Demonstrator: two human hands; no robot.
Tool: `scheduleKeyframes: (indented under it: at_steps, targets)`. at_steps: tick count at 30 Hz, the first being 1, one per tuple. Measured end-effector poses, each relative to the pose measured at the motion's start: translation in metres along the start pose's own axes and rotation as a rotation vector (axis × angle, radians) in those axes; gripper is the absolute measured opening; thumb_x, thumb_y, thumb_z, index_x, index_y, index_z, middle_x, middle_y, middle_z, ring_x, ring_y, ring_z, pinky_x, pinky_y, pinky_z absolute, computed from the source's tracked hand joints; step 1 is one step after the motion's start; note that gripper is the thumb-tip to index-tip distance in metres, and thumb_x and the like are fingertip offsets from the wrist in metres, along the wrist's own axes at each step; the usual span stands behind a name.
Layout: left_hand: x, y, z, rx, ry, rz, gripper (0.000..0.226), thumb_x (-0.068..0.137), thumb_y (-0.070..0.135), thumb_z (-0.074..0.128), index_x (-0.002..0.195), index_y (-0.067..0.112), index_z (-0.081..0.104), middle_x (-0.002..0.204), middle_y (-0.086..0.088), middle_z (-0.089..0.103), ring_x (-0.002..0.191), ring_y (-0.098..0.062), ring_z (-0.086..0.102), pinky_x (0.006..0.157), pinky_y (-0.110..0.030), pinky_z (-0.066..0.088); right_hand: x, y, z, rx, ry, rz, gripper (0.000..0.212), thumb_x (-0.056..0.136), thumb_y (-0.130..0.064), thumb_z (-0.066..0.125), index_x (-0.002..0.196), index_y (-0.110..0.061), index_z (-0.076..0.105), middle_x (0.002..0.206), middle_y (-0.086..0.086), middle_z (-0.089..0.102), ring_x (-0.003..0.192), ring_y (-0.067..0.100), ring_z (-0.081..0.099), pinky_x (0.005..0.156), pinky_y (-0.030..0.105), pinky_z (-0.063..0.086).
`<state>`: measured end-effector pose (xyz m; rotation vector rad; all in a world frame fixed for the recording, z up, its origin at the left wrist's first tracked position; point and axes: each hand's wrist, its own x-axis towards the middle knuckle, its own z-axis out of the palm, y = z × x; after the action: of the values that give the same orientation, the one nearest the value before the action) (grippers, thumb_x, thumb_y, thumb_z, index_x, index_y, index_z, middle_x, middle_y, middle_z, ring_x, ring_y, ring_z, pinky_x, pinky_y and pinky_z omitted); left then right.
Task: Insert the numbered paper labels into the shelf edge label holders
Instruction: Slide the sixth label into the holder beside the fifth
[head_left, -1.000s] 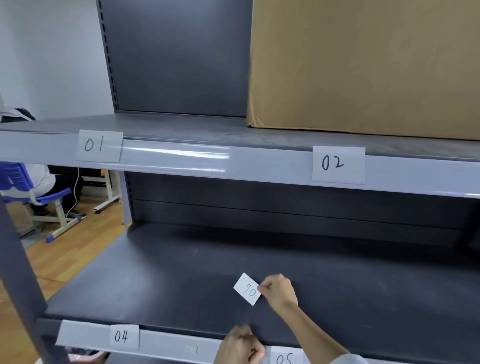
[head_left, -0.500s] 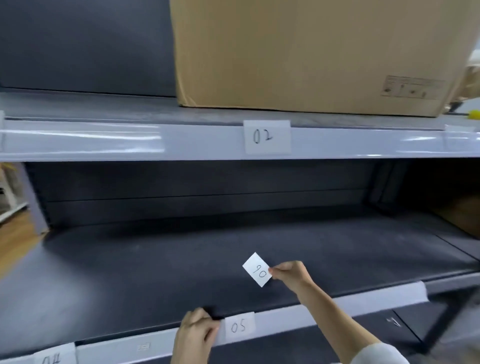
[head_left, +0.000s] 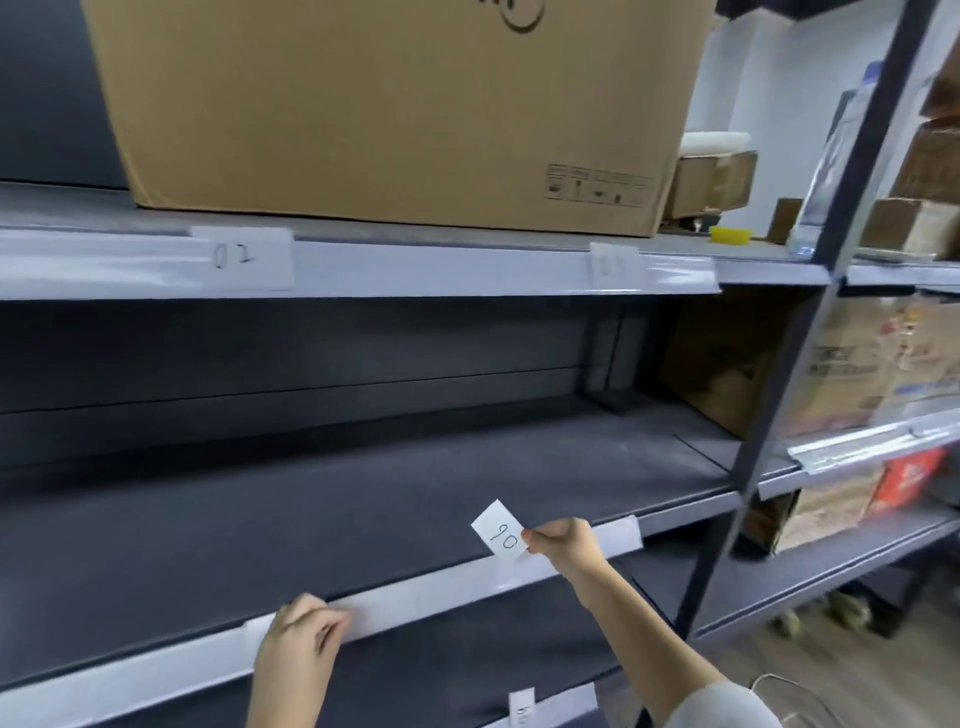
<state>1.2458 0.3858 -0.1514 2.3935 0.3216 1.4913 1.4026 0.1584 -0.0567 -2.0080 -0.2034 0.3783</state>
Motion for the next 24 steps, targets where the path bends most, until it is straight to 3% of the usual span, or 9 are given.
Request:
scheduleKeyframes:
  at_steps: [3,5,6,8,10,15,19,22,24]
  targets:
    - [-0.014,0.050,0.030,-0.007,-0.060,-0.047,0.064,0.093,0.053,0.034,0.047,0.017,0.062,0.077,0.005,0.042,0.063,-0.011,0.040,0.056,-0.021,0.040,0.002,0.021,-0.050,0.004,-0.018,-0.015,0.021,0.088,-0.006,0.054,0.071,-0.004,0.066,0.067,0.004,0.058,0.052,0.006,0.052,0.041,0.011,0.032]
    - [-0.018,0.086,0.050,0.015,-0.089,-0.029,0.031,0.077,0.025,0.071,0.049,0.025,0.056,0.076,0.006,0.040,0.063,-0.009,0.039,0.057,-0.021,0.039,0.005,0.037,-0.084,-0.009,-0.034,-0.004,0.024,0.091,-0.003,0.049,0.069,-0.007,0.059,0.064,0.002,0.056,0.032,-0.005,0.050,0.030,0.005,0.027]
    - [-0.018,0.100,0.057,-0.009,-0.119,-0.041,0.027,0.061,0.014,0.077,0.058,0.024,0.052,0.075,0.007,0.040,0.062,-0.007,0.039,0.056,-0.020,0.039,0.007,0.042,-0.095,-0.016,-0.037,0.002,0.022,0.091,-0.004,0.047,0.072,-0.008,0.056,0.066,0.003,0.057,0.029,-0.006,0.049,0.028,0.005,0.026]
    - [-0.022,0.118,0.071,-0.048,-0.180,-0.066,0.046,0.046,0.004,0.083,0.069,0.024,0.047,0.075,0.009,0.042,0.062,-0.005,0.039,0.056,-0.019,0.039,0.011,0.050,-0.109,-0.017,-0.055,0.025,0.017,0.093,-0.008,0.044,0.079,-0.010,0.054,0.072,0.005,0.061,0.031,-0.002,0.050,0.027,0.008,0.024]
    - [-0.023,0.132,0.083,-0.057,-0.232,-0.097,0.057,0.036,-0.007,0.091,0.065,0.023,0.052,0.075,0.011,0.044,0.062,-0.003,0.040,0.058,-0.018,0.040,0.019,0.059,-0.122,-0.021,-0.111,0.049,0.016,0.094,-0.012,0.038,0.085,-0.012,0.052,0.074,0.004,0.066,0.037,0.004,0.054,0.031,0.012,0.021]
    - [-0.012,0.143,0.106,0.002,-0.292,-0.054,0.043,0.032,-0.006,0.092,0.046,0.020,0.061,0.076,0.012,0.043,0.064,-0.001,0.040,0.055,-0.012,0.038,0.039,0.065,-0.132,0.036,-0.213,0.076,0.018,0.097,-0.015,0.028,0.085,-0.014,0.042,0.065,0.001,0.072,0.036,0.011,0.057,0.036,0.016,0.021]
    - [0.009,0.140,0.124,-0.033,-0.256,-0.005,0.036,0.048,0.002,0.075,0.056,0.024,0.048,0.075,0.011,0.041,0.062,-0.003,0.039,0.056,-0.015,0.038,0.063,0.060,-0.129,0.055,-0.220,0.077,0.020,0.098,-0.016,0.026,0.081,-0.016,0.037,0.061,0.003,0.070,0.033,0.013,0.057,0.035,0.016,0.024]
    - [0.026,0.137,0.139,-0.039,-0.240,-0.006,0.027,0.051,0.006,0.074,0.051,0.023,0.054,0.076,0.011,0.043,0.064,-0.004,0.039,0.056,-0.015,0.036,0.081,0.052,-0.130,0.049,-0.225,0.049,0.019,0.097,-0.009,0.024,0.082,-0.012,0.034,0.068,0.012,0.066,0.037,0.010,0.061,0.038,0.016,0.029]
    - [0.035,0.135,0.149,-0.059,-0.211,0.015,0.016,0.058,0.018,0.066,0.058,0.024,0.051,0.076,0.011,0.043,0.063,-0.003,0.040,0.057,-0.015,0.038,0.094,0.049,-0.131,0.071,-0.220,0.031,0.016,0.095,-0.004,0.027,0.083,-0.011,0.033,0.070,0.013,0.064,0.042,0.011,0.064,0.038,0.016,0.033]
